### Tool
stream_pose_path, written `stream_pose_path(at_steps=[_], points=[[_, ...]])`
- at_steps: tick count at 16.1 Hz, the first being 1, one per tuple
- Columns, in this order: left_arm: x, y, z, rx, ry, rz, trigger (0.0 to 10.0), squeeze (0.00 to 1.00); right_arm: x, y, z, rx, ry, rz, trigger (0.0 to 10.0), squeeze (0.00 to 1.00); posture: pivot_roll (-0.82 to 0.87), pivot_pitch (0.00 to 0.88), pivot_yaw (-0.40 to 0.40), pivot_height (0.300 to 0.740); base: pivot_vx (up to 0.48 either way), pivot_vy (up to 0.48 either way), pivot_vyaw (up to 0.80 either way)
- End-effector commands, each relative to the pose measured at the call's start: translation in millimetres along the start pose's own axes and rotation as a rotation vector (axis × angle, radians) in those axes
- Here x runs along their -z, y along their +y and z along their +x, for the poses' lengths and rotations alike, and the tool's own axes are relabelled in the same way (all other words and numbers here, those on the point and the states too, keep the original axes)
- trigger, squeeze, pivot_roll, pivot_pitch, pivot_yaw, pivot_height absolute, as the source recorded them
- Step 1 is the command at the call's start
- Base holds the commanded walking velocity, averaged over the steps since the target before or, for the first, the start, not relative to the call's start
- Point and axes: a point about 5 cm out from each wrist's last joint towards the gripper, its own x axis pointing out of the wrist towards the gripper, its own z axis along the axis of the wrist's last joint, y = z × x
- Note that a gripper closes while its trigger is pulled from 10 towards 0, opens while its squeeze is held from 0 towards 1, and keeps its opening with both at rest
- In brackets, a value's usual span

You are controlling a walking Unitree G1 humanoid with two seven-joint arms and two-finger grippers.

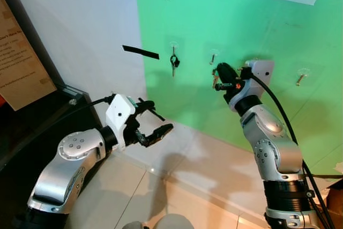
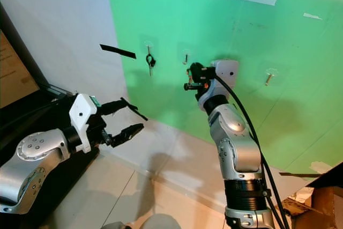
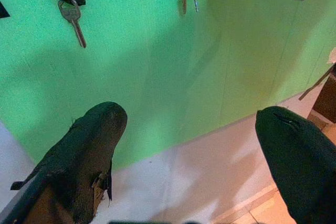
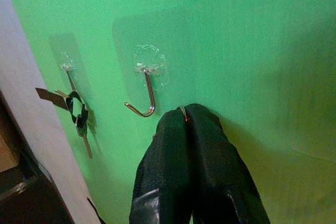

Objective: Hang keys on a hook

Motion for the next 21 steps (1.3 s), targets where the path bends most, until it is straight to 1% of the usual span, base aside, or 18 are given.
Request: stream_pose_path(at_steps=[1,2,3,5,8,11,14,17,21], points=[[-5.1,-1.1,0.8,0.013,-0.002,0.021,10.0,0.0,-5.4,-3.5,-1.6,0.015,-0.015,-0.021,10.0,0.0,-0.03,0.0,0.022,0.74,0.0,0.0,0.0],[-5.1,-1.1,0.8,0.012,-0.002,0.021,10.0,0.0,-5.3,-2.8,-1.4,0.012,-0.016,-0.018,10.0,0.0,-0.03,0.0,0.021,0.74,0.0,0.0,0.0],[-5.1,-1.2,0.9,0.011,-0.002,0.021,10.0,0.0,-6.1,1.0,-1.7,-0.018,-0.022,-0.002,10.0,0.0,-0.03,0.0,0.019,0.74,0.0,0.0,0.0],[-5.1,-1.2,1.0,0.011,-0.002,0.021,10.0,0.0,-6.6,3.6,-2.5,-0.048,-0.024,0.009,10.0,0.0,-0.03,0.0,0.019,0.74,0.0,0.0,0.0],[-5.2,-1.2,1.5,0.012,-0.004,0.02,10.0,0.0,-11.8,9.5,-4.4,-0.127,-0.042,0.026,10.0,0.0,-0.03,0.0,0.02,0.74,0.0,0.0,0.0],[-5.0,-1.4,2.0,0.015,-0.004,0.019,10.0,0.0,-15.0,13.3,-3.4,-0.159,-0.05,0.031,10.0,0.0,-0.03,0.0,0.021,0.74,0.0,0.0,0.0],[-4.7,-1.9,2.1,0.017,-0.003,0.018,10.0,0.0,-13.8,21.1,-0.9,-0.192,-0.038,0.036,10.0,0.0,-0.03,0.0,0.019,0.74,0.0,0.0,0.0],[-4.6,-2.5,2.2,0.017,-0.004,0.017,10.0,0.0,-13.5,21.3,0.4,-0.185,-0.034,0.036,10.0,0.0,-0.03,0.0,0.018,0.74,0.0,0.0,0.0],[-4.0,-4.0,2.2,0.022,-0.004,0.014,10.0,0.0,-16.9,8.9,4.1,-0.075,-0.055,0.049,10.0,0.0,-0.03,0.0,0.015,0.74,0.0,0.0,0.0]])
